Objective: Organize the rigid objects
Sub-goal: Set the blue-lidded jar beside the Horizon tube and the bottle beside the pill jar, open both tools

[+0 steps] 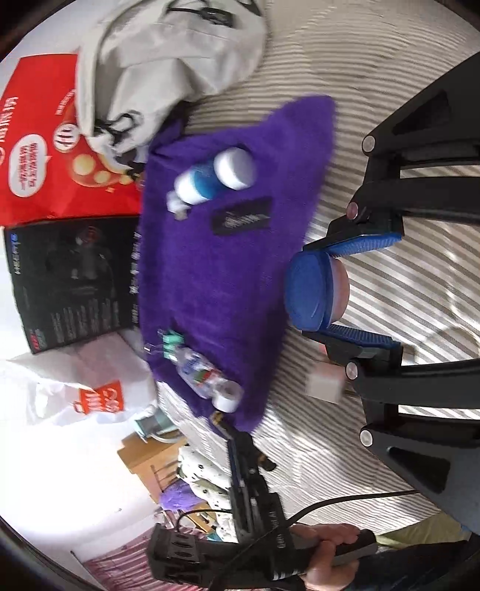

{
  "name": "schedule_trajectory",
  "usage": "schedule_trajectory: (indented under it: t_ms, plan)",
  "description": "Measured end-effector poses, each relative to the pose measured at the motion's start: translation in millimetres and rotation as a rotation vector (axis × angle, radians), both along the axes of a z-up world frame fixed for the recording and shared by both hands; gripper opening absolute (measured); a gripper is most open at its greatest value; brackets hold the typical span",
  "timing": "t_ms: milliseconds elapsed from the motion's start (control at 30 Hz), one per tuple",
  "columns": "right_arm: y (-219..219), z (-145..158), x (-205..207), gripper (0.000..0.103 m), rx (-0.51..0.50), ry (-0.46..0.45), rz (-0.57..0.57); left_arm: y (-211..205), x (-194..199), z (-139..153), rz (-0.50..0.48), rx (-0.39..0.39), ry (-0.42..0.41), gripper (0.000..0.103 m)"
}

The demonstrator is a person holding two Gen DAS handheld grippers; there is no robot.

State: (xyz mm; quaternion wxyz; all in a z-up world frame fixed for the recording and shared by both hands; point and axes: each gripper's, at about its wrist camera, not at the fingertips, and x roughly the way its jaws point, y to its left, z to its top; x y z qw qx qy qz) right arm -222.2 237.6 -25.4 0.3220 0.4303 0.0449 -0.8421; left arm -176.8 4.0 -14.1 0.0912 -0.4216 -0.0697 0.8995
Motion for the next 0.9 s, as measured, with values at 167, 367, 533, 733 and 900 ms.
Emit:
schedule_trajectory:
  t_ms: [167,367,533,733,900]
  plan:
    - [-8,2,-46,0.036,-0.009,-0.008,-0.022,-8,-13,-1,0.013,-0.003,-0.003,0.023]
    - [-28,-17,-76,0.036,0.053,-0.046,0.01,-21,-23,-5,0.034,0.003,-0.007,0.023]
    - [-45,-32,-81,0.036,0.112,-0.075,0.041,-25,-29,-7,0.033,0.017,-0.012,0.023]
    - [-62,-43,-79,0.036,0.195,-0.074,0.078,-27,-32,-8,0.029,0.029,-0.012,0.023]
    - [-60,-46,-80,0.036,0.191,-0.084,0.098,-25,-35,-7,0.023,0.029,-0.011,0.023]
